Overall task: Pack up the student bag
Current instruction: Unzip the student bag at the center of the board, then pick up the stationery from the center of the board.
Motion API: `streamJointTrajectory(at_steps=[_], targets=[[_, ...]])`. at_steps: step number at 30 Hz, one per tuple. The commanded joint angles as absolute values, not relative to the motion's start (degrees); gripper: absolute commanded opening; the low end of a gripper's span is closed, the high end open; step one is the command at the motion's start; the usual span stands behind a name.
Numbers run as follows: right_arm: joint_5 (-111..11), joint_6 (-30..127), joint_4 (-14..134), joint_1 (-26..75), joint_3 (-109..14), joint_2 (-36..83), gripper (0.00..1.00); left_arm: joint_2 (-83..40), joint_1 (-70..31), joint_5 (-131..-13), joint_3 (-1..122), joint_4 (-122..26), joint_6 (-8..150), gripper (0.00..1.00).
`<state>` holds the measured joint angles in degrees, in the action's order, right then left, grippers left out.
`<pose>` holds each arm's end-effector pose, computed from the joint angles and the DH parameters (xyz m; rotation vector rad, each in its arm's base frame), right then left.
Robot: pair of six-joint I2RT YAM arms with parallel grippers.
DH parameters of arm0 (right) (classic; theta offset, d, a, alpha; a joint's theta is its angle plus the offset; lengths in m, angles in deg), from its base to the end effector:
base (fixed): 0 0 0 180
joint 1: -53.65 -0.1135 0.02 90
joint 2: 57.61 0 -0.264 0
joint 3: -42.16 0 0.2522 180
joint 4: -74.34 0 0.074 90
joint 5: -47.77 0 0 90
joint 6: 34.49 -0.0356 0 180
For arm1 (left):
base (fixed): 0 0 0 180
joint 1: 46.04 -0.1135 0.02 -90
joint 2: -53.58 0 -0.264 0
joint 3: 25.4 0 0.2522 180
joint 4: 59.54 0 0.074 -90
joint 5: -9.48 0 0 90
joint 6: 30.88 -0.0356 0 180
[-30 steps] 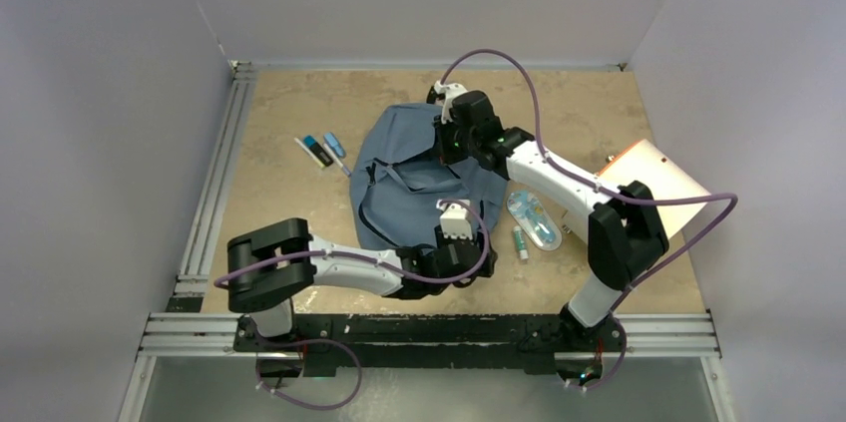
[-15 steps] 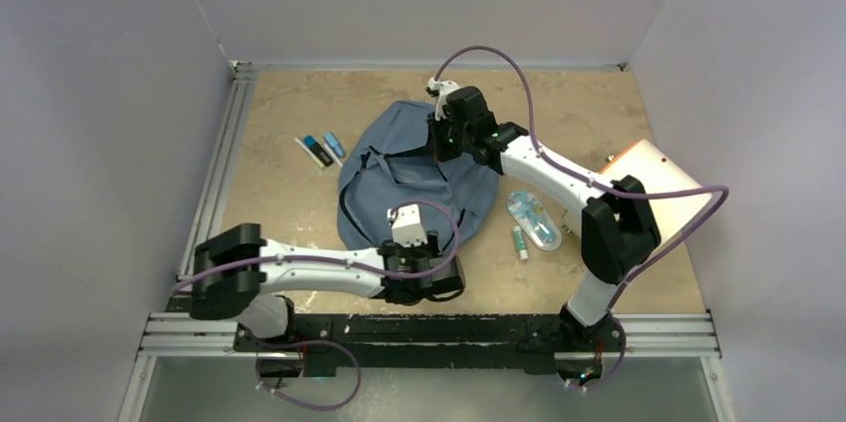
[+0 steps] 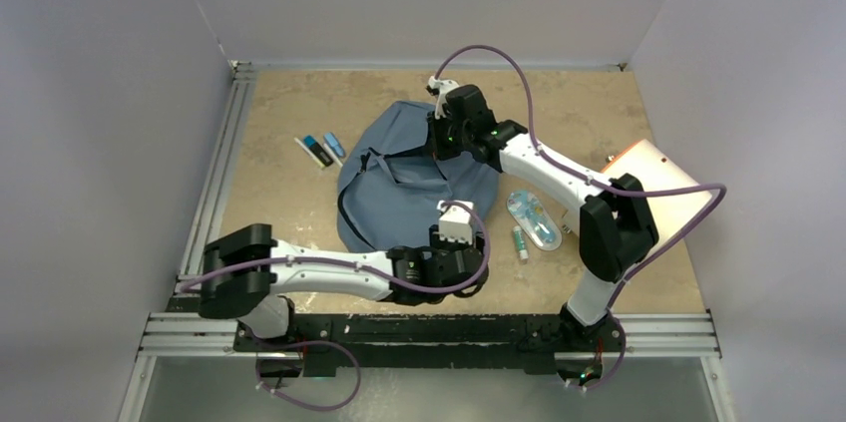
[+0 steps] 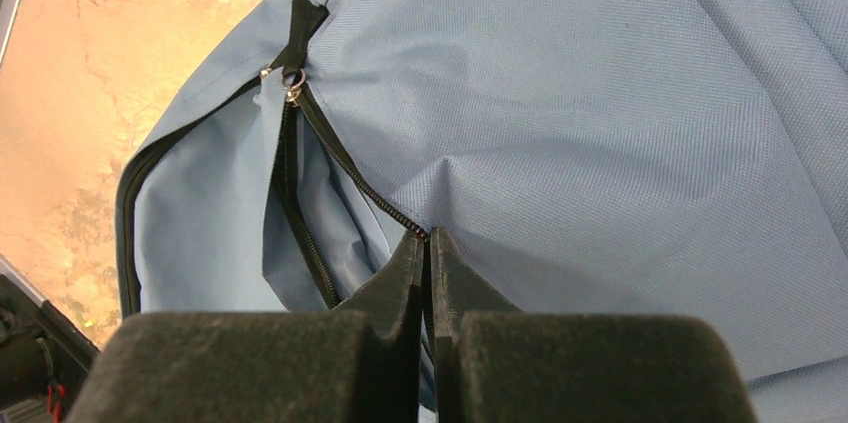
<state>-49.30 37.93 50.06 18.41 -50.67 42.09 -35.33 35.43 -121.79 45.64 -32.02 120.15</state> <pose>0.3311 0.2392 0.2870 -0.4104 2.1462 0.6687 0.0715 -0.3187 0.2283 0.0550 2.1923 -0.5796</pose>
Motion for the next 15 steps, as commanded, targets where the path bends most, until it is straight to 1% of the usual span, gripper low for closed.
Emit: streamJointTrajectory(at_steps=[1,6,9,11,15], targets=[[-49.4,37.7,51.7,18.5,-55.0,40.8,0.00,-39.9,33.2,-116.5,49.1,-44.1,112.0,0.61],[-48.4,38.2,51.0,18.6,-56.2,40.7,0.00,-44.0,29.5,-109.3,49.6,-50.8,109.2,0.61],[-48.3,38.4,51.0,18.5,-56.2,40.9,0.00,-46.5,28.2,-107.7,52.1,-52.1,106.9,0.62],[-48.4,39.0,51.0,18.5,-56.4,41.2,0.00,-48.8,27.8,-107.2,54.6,-52.1,105.2,0.63],[-47.8,40.2,50.2,18.6,-57.7,42.0,0.00,-54.1,27.6,-106.9,61.3,-47.6,104.8,0.64]])
